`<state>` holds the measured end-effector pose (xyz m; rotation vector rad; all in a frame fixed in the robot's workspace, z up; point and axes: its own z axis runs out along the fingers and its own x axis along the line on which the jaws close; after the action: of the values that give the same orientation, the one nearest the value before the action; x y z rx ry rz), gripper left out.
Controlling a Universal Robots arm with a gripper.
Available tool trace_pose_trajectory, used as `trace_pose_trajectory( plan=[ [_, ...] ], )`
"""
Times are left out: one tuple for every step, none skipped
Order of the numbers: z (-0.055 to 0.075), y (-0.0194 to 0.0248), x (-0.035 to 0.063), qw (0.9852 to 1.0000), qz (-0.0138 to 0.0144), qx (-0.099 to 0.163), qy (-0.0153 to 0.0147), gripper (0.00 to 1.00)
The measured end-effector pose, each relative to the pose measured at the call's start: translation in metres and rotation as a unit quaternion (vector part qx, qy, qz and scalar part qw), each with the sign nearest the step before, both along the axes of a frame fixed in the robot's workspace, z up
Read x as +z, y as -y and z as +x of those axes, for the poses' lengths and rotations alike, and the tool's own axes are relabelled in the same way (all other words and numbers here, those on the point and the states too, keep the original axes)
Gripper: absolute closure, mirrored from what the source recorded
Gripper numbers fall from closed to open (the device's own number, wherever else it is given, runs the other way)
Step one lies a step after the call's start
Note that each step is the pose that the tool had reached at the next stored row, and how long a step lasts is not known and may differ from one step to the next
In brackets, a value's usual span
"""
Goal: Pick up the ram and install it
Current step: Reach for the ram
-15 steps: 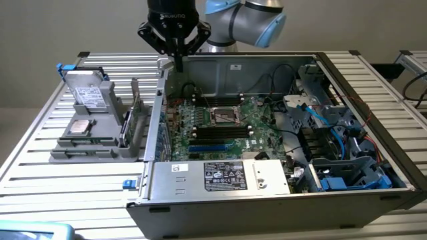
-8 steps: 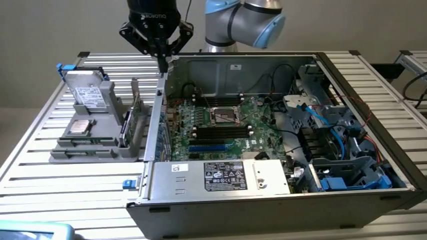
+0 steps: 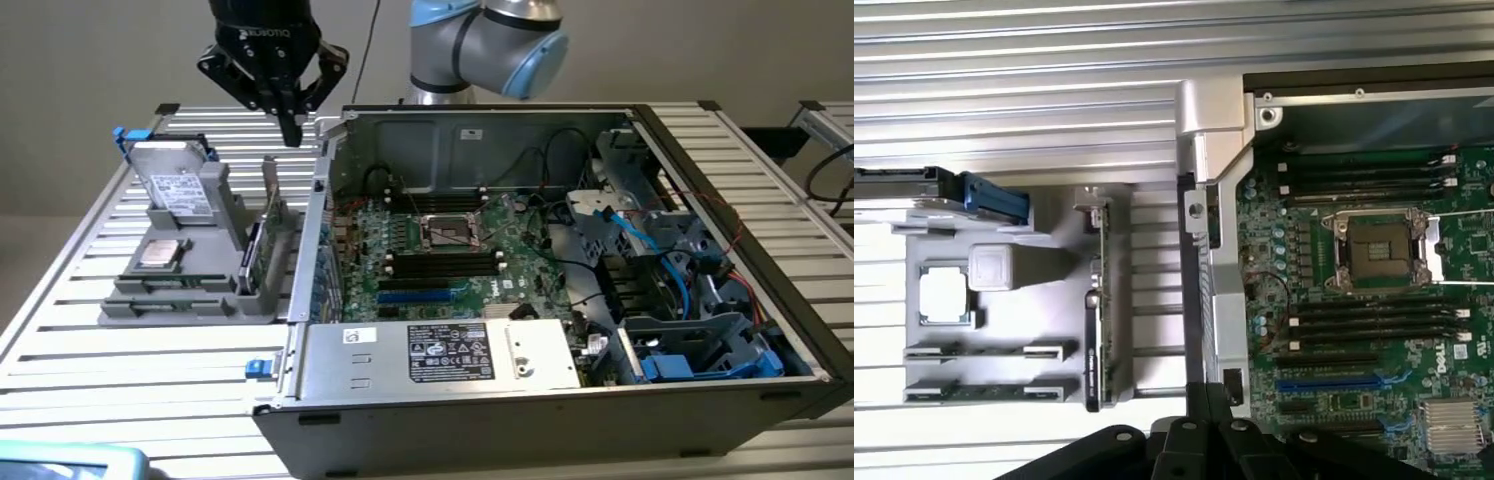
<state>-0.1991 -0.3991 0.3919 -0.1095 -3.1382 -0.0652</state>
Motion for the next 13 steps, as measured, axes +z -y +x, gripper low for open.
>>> trace_pose_trajectory(
  plan=[
    [-0.004,0.0002,-0.0006,1.0000,0.0000,0.000,-0.0025,0.89],
    [-0.007,0.0004,-0.0010,1.0000,0.0000,0.000,-0.0060,0.89],
    [-0.010,0.0004,-0.0012,0.9999,0.0001,0.000,-0.0114,0.89],
    [-0.012,0.0004,-0.0013,0.9999,0.0000,0.000,-0.0166,0.89],
    [-0.015,0.0005,-0.0014,0.9998,0.0000,0.000,-0.0217,0.89],
    [-0.017,0.0006,-0.0016,0.9997,0.0000,0.000,-0.0263,0.89],
    [-0.019,0.0006,-0.0017,0.9995,0.0000,0.000,-0.0310,0.89],
    [-0.022,0.0007,-0.0019,0.9994,0.0000,0.000,-0.0356,0.89],
    [-0.024,0.0007,-0.0021,0.9992,0.0000,0.000,-0.0405,0.89],
    [-0.026,0.0007,-0.0022,0.9990,-0.0001,0.000,-0.0451,0.89],
    [-0.029,0.0008,-0.0023,0.9988,0.0000,0.000,-0.0493,0.89],
    [-0.033,0.0007,-0.0025,0.9986,0.0000,0.000,-0.0526,0.89],
    [-0.036,0.0008,-0.0027,0.9984,0.0000,0.000,-0.0567,0.89]
  ],
)
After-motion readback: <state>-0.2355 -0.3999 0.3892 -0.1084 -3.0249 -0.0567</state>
